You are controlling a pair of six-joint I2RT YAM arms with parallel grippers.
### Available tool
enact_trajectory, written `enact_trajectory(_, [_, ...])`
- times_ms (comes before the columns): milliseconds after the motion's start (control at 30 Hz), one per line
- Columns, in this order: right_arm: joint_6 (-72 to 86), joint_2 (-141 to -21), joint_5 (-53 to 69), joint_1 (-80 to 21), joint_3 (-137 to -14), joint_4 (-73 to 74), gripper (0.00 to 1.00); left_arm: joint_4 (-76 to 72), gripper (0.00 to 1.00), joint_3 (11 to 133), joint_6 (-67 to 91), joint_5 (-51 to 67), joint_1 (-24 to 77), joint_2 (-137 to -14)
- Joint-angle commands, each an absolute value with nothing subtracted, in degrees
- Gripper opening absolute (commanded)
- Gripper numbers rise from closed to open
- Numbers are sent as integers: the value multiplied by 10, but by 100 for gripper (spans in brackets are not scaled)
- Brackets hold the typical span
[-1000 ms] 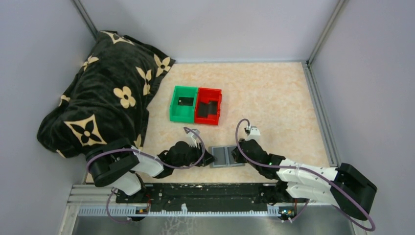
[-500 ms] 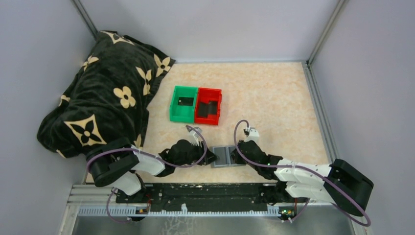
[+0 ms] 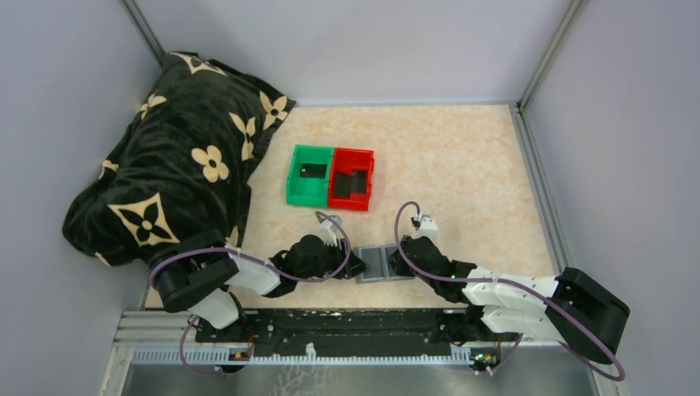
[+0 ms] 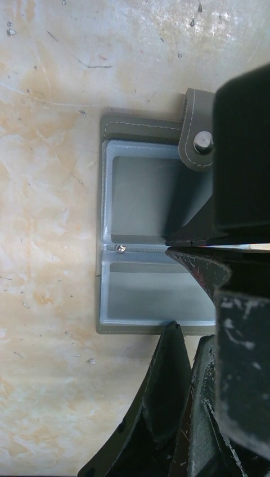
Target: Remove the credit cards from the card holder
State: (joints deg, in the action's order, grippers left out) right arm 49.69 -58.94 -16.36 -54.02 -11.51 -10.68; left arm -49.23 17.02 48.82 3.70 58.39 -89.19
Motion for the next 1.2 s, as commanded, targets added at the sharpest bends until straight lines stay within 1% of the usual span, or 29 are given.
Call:
enact_trajectory(0, [500,-589,-167,-546,-117,-127,0,-493,47,179,481,43,582,-900])
enact_trajectory(300, [502,-592,-167,-546,-114,-132,0,-478,47,183,475,43,582,-895])
enact_trajectory(633, [502,-599,-161,-546,-111,-135,0,-524,47,204,486,71,582,-936])
enact_trajectory(1167, [510,-596,-155,-546,-100,-145,0,-537,48,234,483,76,582,-938])
